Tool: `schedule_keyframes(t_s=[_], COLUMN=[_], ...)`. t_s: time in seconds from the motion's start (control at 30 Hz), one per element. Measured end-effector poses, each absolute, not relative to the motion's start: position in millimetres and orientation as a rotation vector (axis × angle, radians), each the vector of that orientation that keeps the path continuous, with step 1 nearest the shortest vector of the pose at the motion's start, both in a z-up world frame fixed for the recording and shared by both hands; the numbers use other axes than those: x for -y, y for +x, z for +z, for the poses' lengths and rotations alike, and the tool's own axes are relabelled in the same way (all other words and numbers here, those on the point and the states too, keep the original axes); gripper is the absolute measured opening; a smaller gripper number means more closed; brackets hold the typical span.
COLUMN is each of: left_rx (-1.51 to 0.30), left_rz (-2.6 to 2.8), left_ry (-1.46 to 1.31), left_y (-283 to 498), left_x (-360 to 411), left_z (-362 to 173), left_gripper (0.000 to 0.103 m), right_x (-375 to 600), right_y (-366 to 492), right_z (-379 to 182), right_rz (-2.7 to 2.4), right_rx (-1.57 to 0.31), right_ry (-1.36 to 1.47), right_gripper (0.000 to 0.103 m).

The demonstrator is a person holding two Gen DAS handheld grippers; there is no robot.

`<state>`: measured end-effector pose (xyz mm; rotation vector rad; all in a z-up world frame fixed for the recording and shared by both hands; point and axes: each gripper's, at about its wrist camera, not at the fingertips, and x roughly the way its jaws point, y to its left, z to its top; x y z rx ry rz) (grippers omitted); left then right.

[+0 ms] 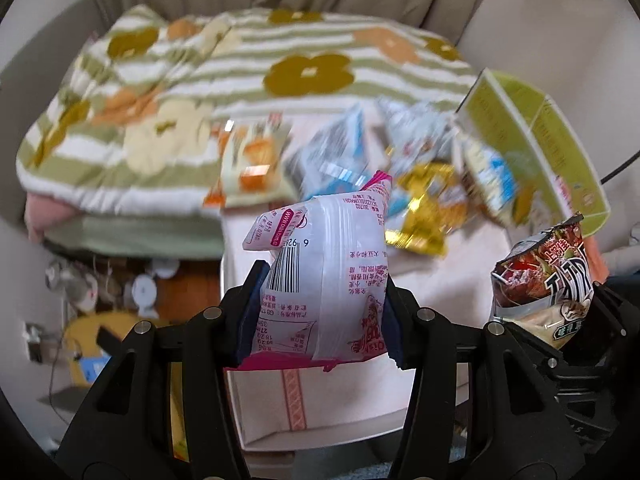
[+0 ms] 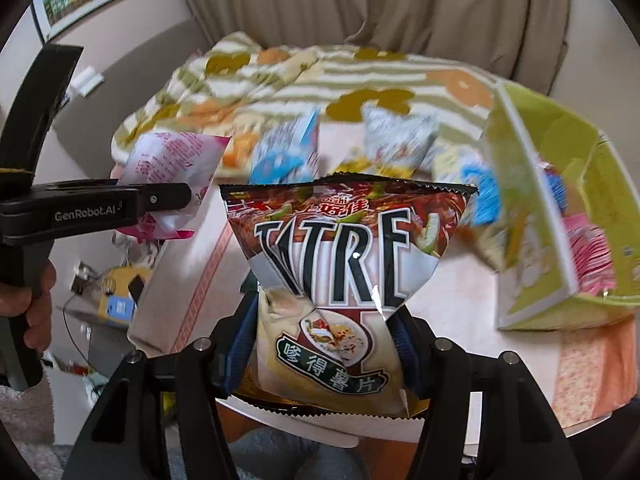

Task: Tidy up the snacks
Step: 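Carry both bags into the cardboard box and open both grippers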

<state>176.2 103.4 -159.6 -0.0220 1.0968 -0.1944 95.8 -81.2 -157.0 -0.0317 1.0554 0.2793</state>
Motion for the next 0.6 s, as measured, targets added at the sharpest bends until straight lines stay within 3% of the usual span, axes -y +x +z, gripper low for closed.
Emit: schedule_keyframes(t_s=[0.6], left_rx=[-0.972], left_rz=[-0.307], left_ry=[-0.049], left_y=[239], left_x=[57], left_z=[-90], left_gripper=[0.047], right_x=[233], right_y=[147], right_z=[-73], right_rz=[0.178], right_rx=[-0.902], right_ry=[0.029], right_gripper=[0.057])
